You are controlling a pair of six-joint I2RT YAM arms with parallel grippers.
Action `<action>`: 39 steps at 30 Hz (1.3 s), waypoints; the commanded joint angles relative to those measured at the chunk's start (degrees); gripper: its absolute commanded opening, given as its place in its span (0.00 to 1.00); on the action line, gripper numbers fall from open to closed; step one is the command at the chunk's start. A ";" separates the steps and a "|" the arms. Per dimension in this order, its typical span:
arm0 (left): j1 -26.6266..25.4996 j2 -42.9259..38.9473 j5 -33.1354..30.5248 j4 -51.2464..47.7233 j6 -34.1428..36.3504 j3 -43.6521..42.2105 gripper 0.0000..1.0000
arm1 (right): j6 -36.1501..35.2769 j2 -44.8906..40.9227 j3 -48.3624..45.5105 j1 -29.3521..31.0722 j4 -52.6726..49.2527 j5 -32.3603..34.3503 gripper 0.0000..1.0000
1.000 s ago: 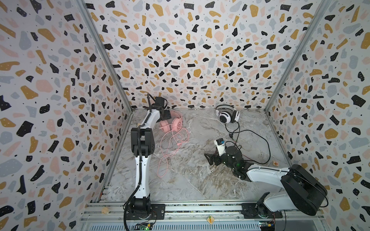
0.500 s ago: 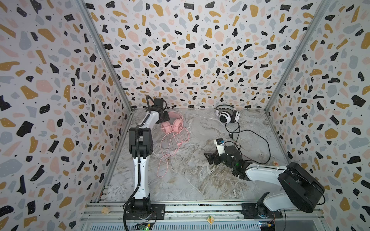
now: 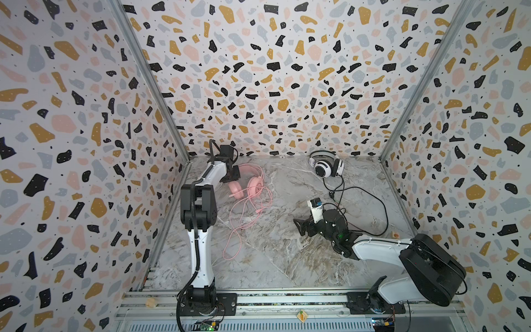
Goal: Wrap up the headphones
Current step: 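Reach the left gripper to the pink headphones' headband while the right arm lifts, then move the right gripper over the pink headphones beside the left gripper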
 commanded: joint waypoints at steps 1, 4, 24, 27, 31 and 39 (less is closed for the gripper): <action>-0.25 -5.33 2.73 5.10 -1.94 -4.99 0.24 | -0.22 -1.41 1.30 0.09 0.33 0.56 0.98; -0.25 -10.02 3.33 9.17 -3.43 -10.92 0.12 | -0.25 -1.93 0.96 0.08 0.53 0.56 0.98; -0.22 -32.93 -1.22 22.49 -5.51 -36.44 0.69 | 11.92 21.31 40.35 -0.83 -25.82 -8.82 0.95; 0.76 -29.91 -2.57 16.21 -3.99 -31.92 0.71 | 14.72 31.00 53.88 -0.92 -33.48 -10.40 0.95; 1.15 -26.11 2.28 13.14 -2.70 -27.43 0.71 | 16.14 44.40 73.89 -1.05 -42.58 -11.07 0.95; 0.10 -25.98 7.58 15.82 -3.66 -31.05 0.66 | 14.73 59.80 97.24 -1.66 -55.52 -10.78 0.92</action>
